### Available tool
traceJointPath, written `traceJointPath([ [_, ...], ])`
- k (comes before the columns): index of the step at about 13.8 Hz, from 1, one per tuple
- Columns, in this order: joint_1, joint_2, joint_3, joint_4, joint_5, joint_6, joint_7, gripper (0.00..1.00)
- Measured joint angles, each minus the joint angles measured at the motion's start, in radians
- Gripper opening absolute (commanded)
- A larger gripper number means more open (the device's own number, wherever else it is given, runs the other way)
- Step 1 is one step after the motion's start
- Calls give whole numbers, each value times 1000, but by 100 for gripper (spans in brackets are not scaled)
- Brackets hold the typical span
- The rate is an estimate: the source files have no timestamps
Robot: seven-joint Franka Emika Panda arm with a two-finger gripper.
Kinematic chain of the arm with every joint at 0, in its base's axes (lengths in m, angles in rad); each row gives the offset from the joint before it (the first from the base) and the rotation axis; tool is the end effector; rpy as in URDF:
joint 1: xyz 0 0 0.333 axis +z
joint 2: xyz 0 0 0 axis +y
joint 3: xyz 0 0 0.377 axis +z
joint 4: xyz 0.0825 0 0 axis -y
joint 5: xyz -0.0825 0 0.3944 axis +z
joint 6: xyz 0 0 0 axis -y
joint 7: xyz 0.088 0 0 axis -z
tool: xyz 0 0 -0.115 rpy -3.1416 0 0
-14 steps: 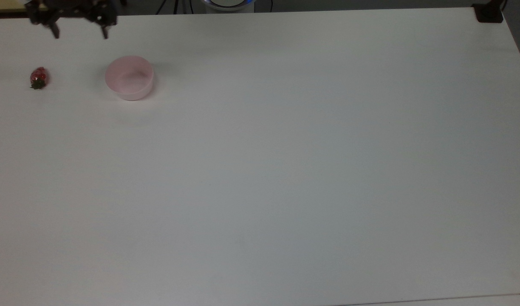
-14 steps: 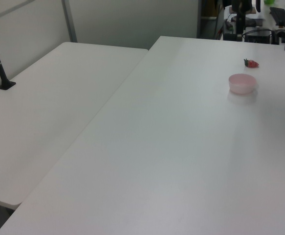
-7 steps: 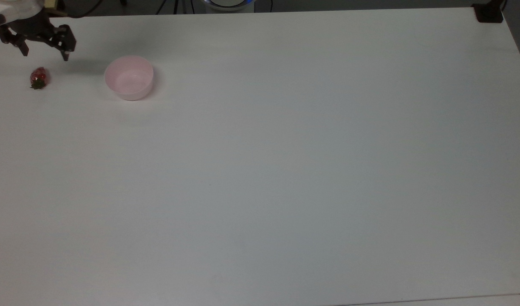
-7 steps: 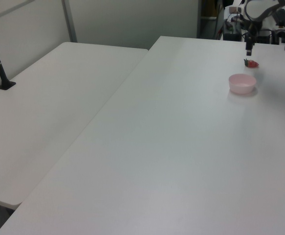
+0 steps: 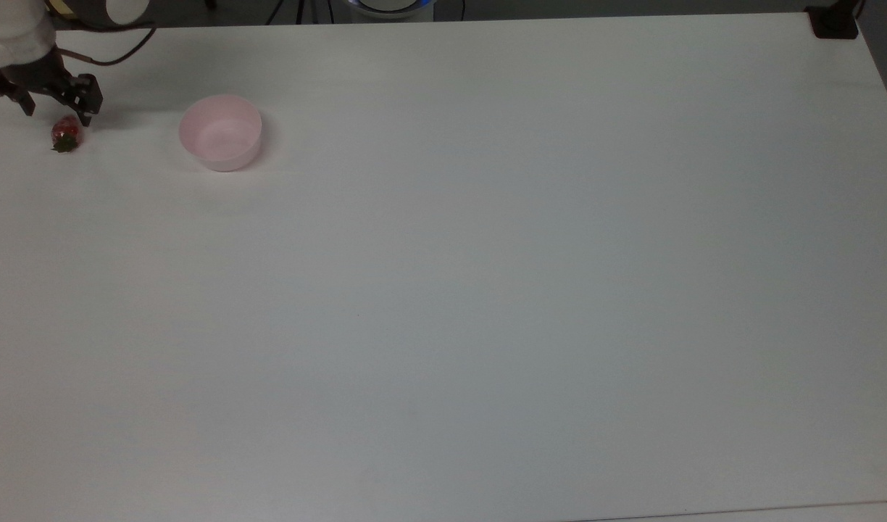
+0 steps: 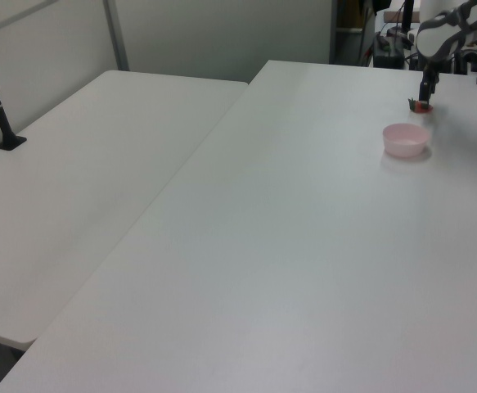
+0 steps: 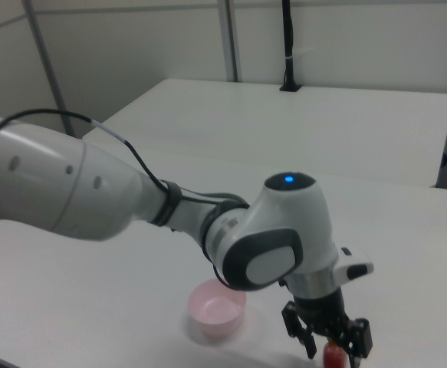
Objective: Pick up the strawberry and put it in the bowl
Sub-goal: 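Close the gripper around the red strawberry, then lift the strawberry and carry it over the pink bowl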
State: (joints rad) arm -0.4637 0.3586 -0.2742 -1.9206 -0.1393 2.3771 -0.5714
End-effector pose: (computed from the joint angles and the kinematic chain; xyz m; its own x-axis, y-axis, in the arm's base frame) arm 0.4972 -0.4360 0.3656 0.9982 -0.0522 -0.0286 -0.0447 -0.9746 0.2196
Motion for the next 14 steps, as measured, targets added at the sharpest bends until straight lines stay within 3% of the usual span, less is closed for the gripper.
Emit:
traceJointPath([
  [1,0,16,1,1,1,7,0,85],
  [2,0,31,4,2,3,13,0,77],
  [5,1,47,11,11,45,16,1,33],
  [7,3,47,16,35,116,17,1,16],
  [9,7,47,16,55,154,17,1,16],
  [14,10,39,31,63,160,-2,1,16],
])
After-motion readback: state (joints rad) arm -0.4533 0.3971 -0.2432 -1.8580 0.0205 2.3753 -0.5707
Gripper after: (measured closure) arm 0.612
